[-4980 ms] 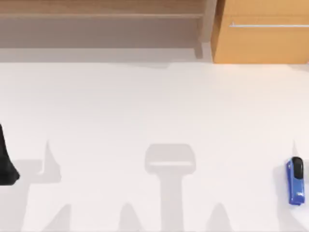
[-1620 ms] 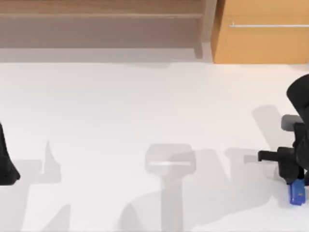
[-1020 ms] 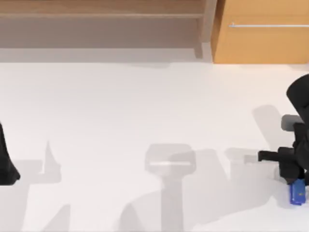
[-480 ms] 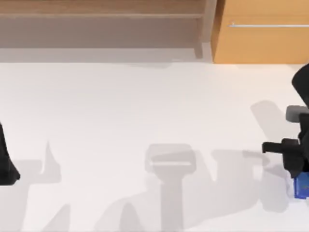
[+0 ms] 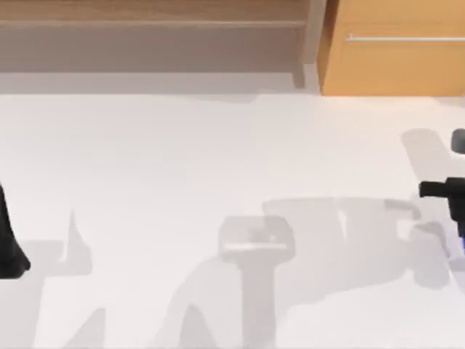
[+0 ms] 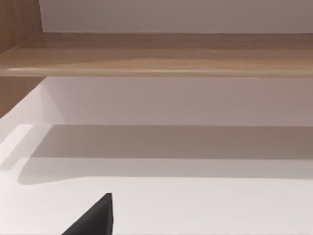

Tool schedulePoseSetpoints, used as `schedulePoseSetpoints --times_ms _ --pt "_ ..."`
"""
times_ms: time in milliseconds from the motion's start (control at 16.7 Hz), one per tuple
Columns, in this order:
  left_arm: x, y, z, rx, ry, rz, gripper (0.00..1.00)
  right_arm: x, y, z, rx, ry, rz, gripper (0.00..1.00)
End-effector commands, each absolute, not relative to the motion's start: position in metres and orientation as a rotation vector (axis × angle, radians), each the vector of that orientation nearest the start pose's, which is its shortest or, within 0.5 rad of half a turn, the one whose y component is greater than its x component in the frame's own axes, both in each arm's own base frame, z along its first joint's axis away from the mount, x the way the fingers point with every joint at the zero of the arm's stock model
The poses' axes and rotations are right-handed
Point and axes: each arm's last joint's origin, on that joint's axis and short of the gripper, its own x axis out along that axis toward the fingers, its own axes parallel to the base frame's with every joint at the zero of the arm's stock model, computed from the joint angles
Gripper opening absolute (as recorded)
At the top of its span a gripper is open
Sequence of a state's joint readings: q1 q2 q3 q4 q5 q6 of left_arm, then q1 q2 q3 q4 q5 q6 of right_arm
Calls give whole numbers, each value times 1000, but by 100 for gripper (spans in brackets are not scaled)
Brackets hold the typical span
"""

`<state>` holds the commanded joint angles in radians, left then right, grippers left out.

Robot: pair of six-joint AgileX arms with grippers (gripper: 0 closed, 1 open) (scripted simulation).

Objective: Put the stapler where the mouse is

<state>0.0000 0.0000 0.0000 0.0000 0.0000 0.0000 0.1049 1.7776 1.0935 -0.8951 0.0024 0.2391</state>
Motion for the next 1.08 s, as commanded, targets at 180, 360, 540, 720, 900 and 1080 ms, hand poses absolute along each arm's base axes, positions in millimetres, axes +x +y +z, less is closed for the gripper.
schedulePoseSetpoints --times_ms 180,360,540,720,900,1080 --pt "106 -1 160 0 0 0 100 342 -19 153 72 1594 -78 0" --pt "106 -1 160 0 0 0 100 366 -92 152 35 1612 -33 0" --pt "106 -1 160 0 0 0 100 369 -169 154 4 1607 1 0" --pt "106 -1 160 0 0 0 100 361 -226 159 -10 1582 1 0" --pt "106 -1 160 0 0 0 100 356 -246 163 -16 1569 -4 0" --pt "106 -1 160 0 0 0 100 357 -244 164 -20 1565 -6 0"
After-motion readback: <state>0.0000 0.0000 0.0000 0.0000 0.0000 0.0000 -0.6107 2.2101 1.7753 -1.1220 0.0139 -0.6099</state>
